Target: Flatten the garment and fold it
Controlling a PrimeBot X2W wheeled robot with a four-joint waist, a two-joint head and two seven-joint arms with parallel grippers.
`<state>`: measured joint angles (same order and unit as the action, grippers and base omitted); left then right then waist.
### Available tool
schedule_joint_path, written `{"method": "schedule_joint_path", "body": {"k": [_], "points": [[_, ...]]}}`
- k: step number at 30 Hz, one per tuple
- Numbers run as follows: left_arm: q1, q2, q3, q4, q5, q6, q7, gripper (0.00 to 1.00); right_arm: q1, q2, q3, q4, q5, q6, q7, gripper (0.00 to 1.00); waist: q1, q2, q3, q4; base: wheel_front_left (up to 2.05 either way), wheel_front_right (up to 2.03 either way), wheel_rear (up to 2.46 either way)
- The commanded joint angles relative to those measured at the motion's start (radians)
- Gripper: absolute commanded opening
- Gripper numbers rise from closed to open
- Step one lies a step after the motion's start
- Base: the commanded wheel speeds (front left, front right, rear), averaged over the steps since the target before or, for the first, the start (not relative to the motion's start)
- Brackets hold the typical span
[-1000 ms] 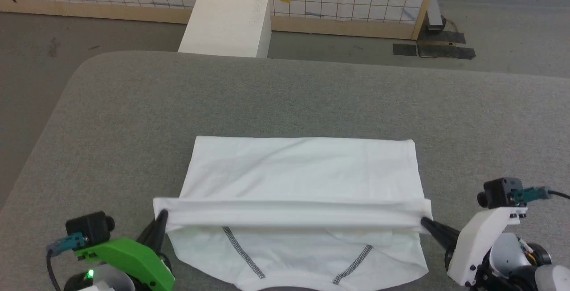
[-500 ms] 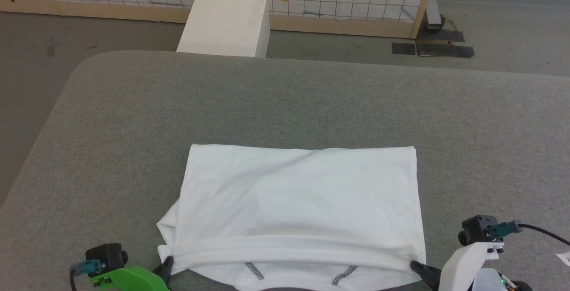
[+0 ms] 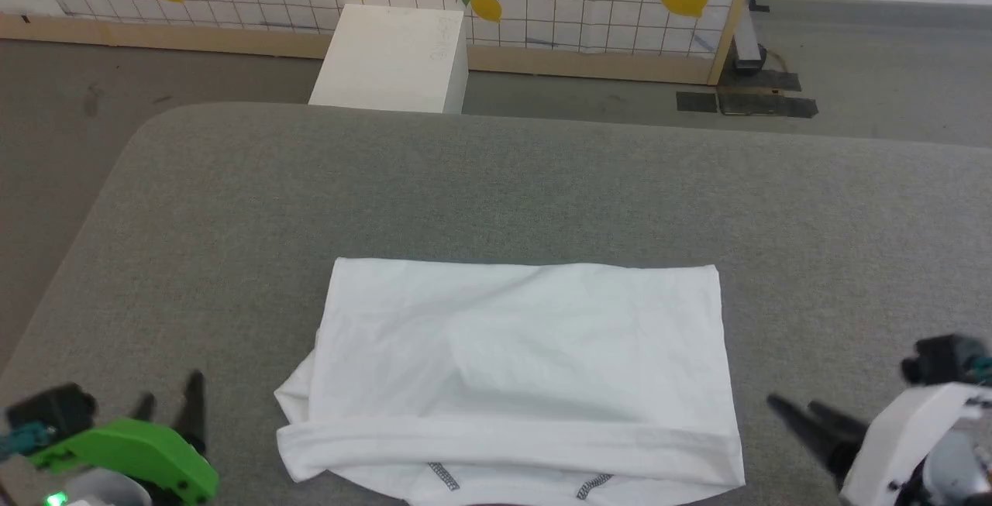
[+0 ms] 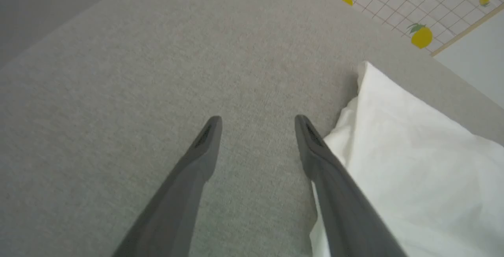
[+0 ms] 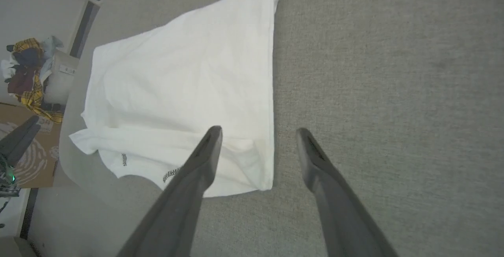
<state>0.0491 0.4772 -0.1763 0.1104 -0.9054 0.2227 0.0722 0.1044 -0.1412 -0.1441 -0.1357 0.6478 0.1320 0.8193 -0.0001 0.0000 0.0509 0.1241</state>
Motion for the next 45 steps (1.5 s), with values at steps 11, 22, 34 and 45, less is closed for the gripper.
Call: {"method": "schedule_joint_path", "body": {"k": [11,22,34,45], "points": [[-0.113,-0.007,0.018,-0.171,0.278,-0.011,-0.326,1.00,-0.251,-0.073,0.067,0.081,-0.116,-0.001,0.107,1.00,0.0001,0.0000,0.099,0.013,0.00,0.00,0.00],[-0.155,-0.143,0.063,-0.194,0.479,-0.100,-0.334,1.00,-0.358,-0.079,0.234,0.278,-0.136,-0.001,0.131,1.00,0.0001,0.0000,0.178,0.037,0.00,0.00,0.00],[-0.145,-0.214,0.099,-0.139,0.510,-0.167,-0.334,1.00,-0.406,-0.044,0.368,0.379,-0.074,-0.001,0.085,1.00,0.0001,0.0000,0.186,0.042,0.00,0.00,0.00],[-0.137,-0.250,0.134,-0.123,0.528,-0.201,-0.334,1.00,-0.416,-0.109,0.200,0.445,-0.113,-0.001,0.019,0.00,0.0001,0.0000,0.172,0.034,0.00,0.00,0.00]]}}
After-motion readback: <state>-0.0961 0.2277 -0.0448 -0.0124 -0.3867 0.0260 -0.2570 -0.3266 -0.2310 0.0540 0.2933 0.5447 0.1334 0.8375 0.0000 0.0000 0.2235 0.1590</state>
